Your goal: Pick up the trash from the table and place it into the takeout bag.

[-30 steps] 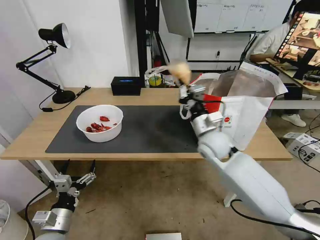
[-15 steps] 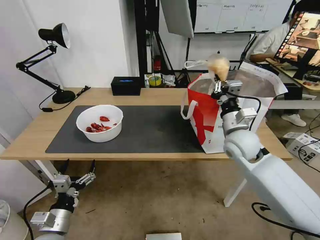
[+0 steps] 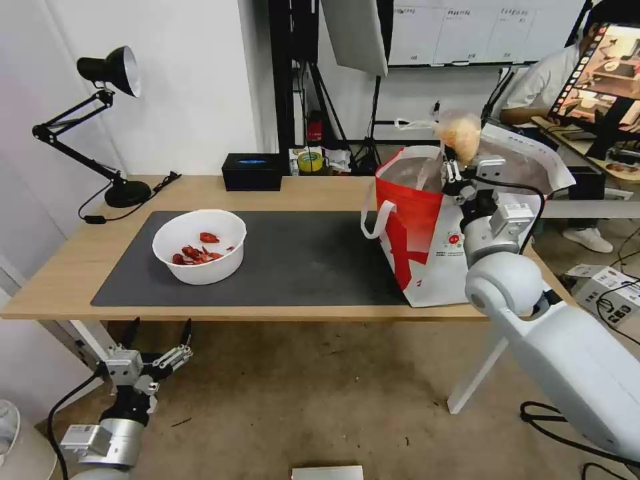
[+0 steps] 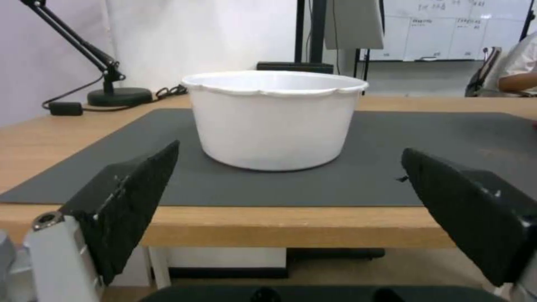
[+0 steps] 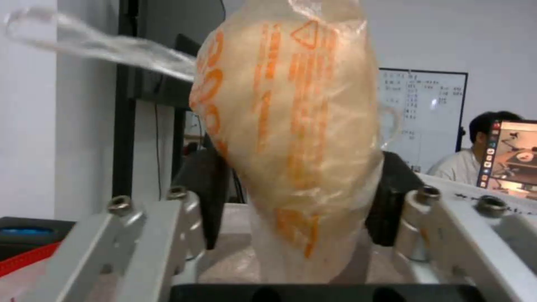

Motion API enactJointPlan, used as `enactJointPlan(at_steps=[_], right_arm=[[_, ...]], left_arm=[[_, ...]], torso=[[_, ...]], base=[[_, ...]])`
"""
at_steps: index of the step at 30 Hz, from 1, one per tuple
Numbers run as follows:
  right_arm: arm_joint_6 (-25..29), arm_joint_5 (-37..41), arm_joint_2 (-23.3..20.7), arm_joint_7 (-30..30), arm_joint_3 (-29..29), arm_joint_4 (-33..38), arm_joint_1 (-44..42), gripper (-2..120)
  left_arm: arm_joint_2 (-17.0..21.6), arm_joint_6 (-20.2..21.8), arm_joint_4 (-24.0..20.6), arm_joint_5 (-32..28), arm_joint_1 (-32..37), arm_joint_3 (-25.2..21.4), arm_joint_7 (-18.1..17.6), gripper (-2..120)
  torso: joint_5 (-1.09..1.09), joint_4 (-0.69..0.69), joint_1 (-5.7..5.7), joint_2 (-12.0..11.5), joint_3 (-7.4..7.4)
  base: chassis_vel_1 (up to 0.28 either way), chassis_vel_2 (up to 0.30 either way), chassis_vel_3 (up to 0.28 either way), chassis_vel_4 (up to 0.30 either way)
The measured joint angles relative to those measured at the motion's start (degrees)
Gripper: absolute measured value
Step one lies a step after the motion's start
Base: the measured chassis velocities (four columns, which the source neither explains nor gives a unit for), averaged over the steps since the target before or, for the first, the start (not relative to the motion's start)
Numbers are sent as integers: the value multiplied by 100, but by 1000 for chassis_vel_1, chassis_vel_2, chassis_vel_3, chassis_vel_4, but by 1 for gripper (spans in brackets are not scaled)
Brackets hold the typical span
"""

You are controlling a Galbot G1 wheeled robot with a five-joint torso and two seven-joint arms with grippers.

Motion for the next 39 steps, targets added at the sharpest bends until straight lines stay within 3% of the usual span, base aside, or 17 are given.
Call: enactJointPlan(at_steps=[12,23,31,39], right_arm=[[-56,82,9,-14,-40,-51,-34,98],[-94,214,37,-40,-76,-49,-24,100],[228,388,36,-120,-77,148,35,100],[479,1142,-186,-933,147,907,-612,100]], left_arm=[[13,132,-37,10,-27,31,1,100],[29,136,-17,10,-52,38,1,100],[43,136,-19,-17,-53,-8,-1,100],[42,137,-35,-29,-39,-36,-4,100]], torso=[[0,0,0,0,0],[0,0,0,0,0],[0,0,0,0,0],[-1,0,0,0,-1]], base=[[0,0,0,0],[0,0,0,0],[0,0,0,0],[0,0,0,0]])
